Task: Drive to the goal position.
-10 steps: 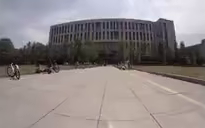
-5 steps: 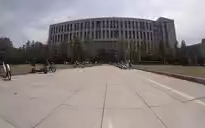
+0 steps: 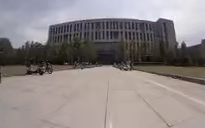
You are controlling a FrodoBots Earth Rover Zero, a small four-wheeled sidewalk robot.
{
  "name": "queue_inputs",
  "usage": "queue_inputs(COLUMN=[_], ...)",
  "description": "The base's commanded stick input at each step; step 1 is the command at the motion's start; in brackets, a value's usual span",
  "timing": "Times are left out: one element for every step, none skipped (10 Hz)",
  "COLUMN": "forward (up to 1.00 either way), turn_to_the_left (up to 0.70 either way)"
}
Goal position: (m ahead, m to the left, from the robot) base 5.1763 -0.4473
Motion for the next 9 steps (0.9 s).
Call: queue_inputs(forward=[1.00,1.00,1.00,1.00,1.00,1.00,1.00,1.00,1.00], turn_to_the_left=[0.00,0.00,0.00,0.00,0.00,0.00,0.00,0.00,0.00])
